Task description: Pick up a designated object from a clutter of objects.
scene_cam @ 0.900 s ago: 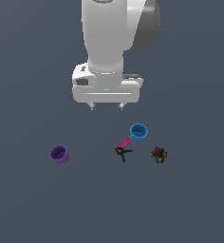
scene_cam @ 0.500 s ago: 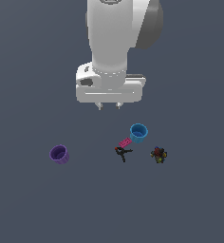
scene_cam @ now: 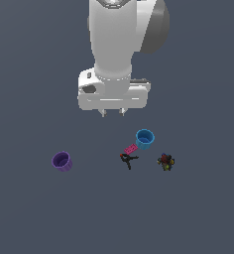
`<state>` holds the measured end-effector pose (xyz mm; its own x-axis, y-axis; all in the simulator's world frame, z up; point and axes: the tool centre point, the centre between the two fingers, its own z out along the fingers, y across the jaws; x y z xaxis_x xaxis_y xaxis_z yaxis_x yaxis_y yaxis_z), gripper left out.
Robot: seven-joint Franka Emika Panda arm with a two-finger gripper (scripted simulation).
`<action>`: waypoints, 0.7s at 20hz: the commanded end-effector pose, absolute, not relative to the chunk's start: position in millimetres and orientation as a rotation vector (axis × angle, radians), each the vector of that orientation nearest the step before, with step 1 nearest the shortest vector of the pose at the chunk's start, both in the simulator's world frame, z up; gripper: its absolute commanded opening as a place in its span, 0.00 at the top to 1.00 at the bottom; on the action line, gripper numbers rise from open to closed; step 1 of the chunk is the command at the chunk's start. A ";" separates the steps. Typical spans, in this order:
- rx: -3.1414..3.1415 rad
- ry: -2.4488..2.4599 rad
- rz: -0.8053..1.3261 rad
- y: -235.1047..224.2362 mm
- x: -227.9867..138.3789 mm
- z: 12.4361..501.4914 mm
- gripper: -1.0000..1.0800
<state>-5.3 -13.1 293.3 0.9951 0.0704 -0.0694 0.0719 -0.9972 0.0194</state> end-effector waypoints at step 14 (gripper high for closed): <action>3.124 0.450 -0.139 -52.7 29.2 260.7 0.38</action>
<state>25.0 -47.1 265.4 0.9633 0.2548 -0.0845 0.2539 -0.9670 -0.0220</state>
